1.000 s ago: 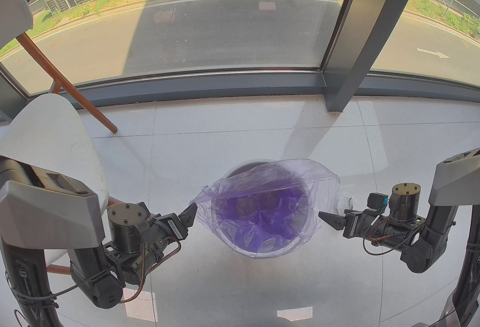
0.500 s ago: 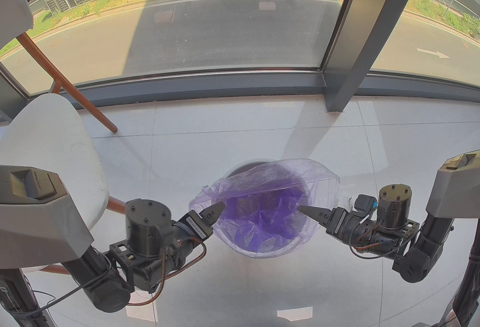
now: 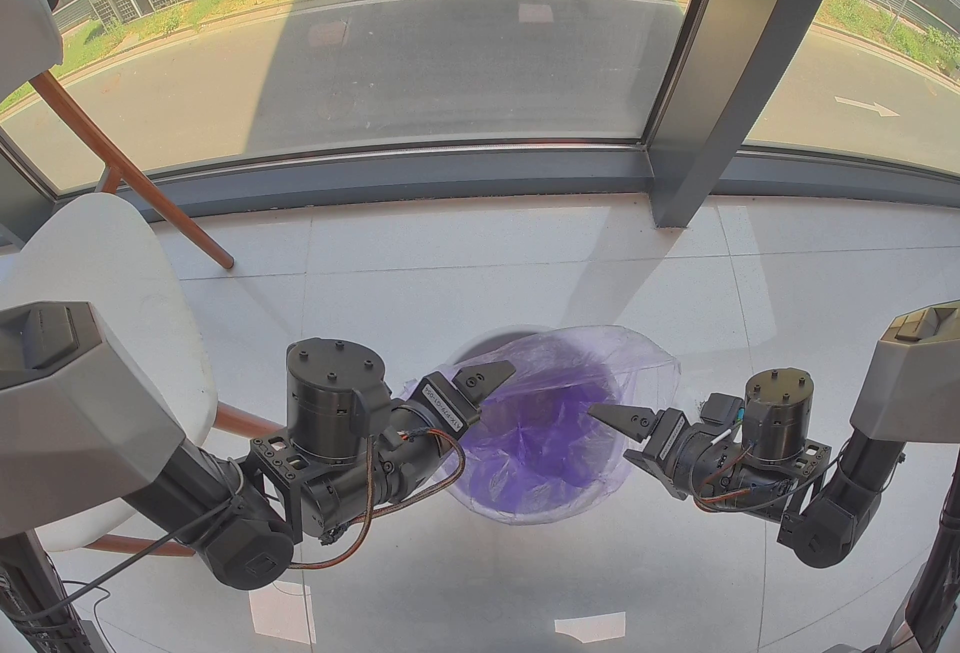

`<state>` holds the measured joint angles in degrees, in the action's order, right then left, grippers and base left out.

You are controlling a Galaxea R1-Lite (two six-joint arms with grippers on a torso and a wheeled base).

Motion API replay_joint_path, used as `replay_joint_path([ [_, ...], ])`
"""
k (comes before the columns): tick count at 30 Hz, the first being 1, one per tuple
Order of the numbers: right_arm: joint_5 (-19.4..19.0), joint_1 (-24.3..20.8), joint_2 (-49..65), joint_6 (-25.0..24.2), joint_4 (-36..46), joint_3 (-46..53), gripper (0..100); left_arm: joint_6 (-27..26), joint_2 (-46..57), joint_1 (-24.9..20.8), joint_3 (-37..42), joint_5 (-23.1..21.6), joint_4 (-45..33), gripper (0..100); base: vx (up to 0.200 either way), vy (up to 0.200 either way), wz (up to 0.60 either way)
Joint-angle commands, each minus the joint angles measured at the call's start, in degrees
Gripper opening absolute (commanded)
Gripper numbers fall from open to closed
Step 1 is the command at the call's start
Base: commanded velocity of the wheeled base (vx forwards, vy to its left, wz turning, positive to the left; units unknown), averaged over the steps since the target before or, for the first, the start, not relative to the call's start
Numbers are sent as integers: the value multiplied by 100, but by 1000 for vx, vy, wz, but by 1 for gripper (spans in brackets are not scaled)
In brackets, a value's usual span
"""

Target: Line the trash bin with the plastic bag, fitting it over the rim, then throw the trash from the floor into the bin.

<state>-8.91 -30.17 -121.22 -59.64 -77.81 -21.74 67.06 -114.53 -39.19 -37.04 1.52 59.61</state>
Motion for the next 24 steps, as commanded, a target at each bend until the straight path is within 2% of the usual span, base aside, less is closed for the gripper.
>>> replay_joint_path([
  [1,109,-41,55,-162,73,-129,100,202,-25,-124,-5,-73,-2,100,200,0,0],
  [6,250,-41,29,-180,82,-147,100,431,1,-124,-199,-73,-20,100,200,0,0],
  [9,250,-68,20,-197,82,-138,100,466,1,-150,-322,-82,-345,100,0,0,0],
  [14,250,-59,-7,-321,135,-331,100,1327,115,-194,-454,-82,-1074,100,0,0,0],
  [20,540,-138,301,-997,1471,-929,100,1512,599,-220,-700,-267,-2674,100,0,0,0],
  [24,627,-147,354,-1094,2086,-1289,100,1828,669,-159,-902,-469,-3017,100,0,0,0],
])
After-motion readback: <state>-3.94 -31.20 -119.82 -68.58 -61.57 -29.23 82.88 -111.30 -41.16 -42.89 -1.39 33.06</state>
